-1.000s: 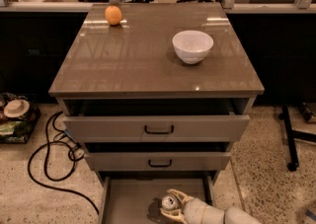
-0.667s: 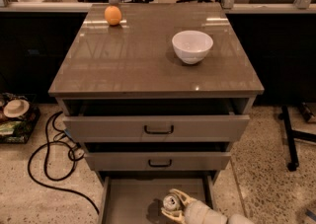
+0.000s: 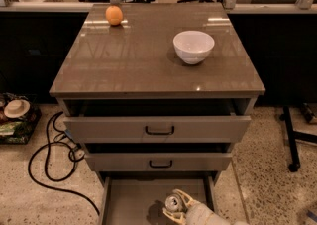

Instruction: Pick 7up can from bottom drawer and place on counter

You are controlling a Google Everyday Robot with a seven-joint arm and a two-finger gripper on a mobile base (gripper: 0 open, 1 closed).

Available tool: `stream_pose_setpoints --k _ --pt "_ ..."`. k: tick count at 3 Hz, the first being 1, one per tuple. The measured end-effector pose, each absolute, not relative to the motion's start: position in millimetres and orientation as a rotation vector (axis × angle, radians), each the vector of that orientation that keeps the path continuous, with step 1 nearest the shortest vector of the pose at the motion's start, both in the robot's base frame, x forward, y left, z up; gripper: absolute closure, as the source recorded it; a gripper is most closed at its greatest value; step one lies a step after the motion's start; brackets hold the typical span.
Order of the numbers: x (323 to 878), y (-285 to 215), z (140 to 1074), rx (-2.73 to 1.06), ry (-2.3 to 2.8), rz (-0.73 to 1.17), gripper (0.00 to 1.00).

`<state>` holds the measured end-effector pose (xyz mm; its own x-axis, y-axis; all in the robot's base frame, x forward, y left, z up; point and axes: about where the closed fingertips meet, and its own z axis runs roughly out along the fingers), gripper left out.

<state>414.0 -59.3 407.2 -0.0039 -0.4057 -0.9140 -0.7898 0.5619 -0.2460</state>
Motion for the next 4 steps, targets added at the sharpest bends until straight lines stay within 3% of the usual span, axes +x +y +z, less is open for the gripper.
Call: stream_pose_setpoints --k 2,4 --pt "411.2 -40.7 483.3 -0.888 1.631 0.366 1.00" --pt "436.8 -77.6 548.5 -0.639 1.627 0.337 1.00"
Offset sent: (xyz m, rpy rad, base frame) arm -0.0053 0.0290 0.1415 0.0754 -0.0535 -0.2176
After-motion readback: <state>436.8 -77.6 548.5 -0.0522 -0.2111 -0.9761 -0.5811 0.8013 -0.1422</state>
